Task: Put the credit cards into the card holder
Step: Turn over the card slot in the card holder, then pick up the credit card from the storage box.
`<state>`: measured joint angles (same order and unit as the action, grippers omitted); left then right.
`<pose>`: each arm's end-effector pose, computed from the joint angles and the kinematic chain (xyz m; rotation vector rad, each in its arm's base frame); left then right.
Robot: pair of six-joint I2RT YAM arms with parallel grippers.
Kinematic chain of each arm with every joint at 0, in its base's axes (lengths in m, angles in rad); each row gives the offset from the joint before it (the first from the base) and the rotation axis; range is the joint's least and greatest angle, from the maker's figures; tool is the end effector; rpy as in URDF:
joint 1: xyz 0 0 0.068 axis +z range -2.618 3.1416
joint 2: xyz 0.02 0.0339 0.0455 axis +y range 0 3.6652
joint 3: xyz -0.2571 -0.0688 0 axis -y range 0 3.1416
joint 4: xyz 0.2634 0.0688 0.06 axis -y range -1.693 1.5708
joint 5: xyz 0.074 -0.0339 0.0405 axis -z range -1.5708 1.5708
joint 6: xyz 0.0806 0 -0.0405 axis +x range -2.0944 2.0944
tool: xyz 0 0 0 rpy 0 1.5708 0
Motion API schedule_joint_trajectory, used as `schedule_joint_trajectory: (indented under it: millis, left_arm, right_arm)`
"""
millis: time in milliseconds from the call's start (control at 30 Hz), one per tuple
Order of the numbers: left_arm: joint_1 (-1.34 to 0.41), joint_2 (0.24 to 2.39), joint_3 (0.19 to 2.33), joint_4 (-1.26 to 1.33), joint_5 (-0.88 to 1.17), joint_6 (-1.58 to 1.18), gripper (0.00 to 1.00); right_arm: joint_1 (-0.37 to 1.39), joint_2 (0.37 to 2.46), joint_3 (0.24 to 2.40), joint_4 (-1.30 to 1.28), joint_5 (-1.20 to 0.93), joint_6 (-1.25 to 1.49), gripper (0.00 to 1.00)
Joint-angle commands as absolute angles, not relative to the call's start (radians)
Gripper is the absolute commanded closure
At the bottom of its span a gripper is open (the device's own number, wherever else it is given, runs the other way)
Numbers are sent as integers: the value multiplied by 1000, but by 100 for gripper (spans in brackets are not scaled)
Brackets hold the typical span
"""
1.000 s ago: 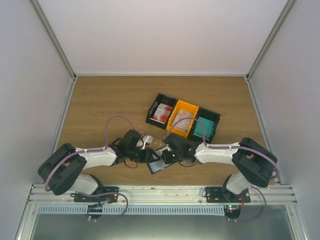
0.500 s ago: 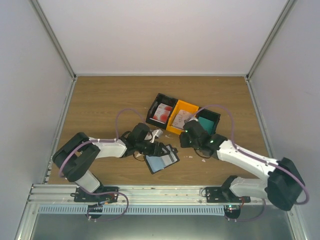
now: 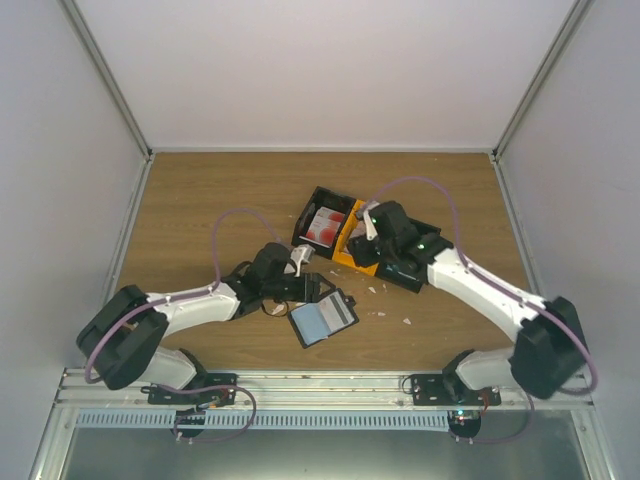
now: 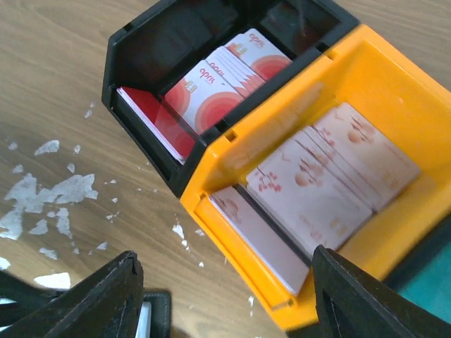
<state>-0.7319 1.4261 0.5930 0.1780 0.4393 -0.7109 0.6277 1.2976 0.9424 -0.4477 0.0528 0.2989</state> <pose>0.2159 -0.2400 0.1238 0.2957 2.4510 -1.2100 0.2662 0.1879 0.2146 -0.3684 2.3774 0.3775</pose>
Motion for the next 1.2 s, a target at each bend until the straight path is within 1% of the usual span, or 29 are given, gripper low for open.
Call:
schedule_joint_trajectory:
  millis: [0,33,200,433,600,733,833,1000,1167]
  left_arm:
    - [-729,1348,542,131,306,-724,37]
    - [-725,1335,531,126,300,-728,37]
    - [-709,1296,484,123,307,-733,37]
    - [-700,1290,453,139,337,-731,37]
    - [-696,1290,441,158,349,-738,37]
    - [-696,1295,439,164,357,-742,37]
    - [-696,1296,439,158,358,-744,37]
    - [-695,1293,444,156,356,-748,37]
    - [-695,1298,452,150,356,-744,37]
  right_arm:
    - [614,1460,1039,-479,4,92,33]
    - [611,1498,1056,-490,4,67,33]
    - [563,1618,1093,-496,-142,-48,34]
    - [560,1761,1164,-534,-119,-80,34]
    - [560,1821,1191,-550,-106,-81,35]
    - [559,1839,1201,-561,-121,-79,36]
    - [555,1815,1194,-571,-193,-74,43]
    - [544,1758,1176,-568,-226,-58,45]
    - [537,1744,1162,-573,-236,-46,49]
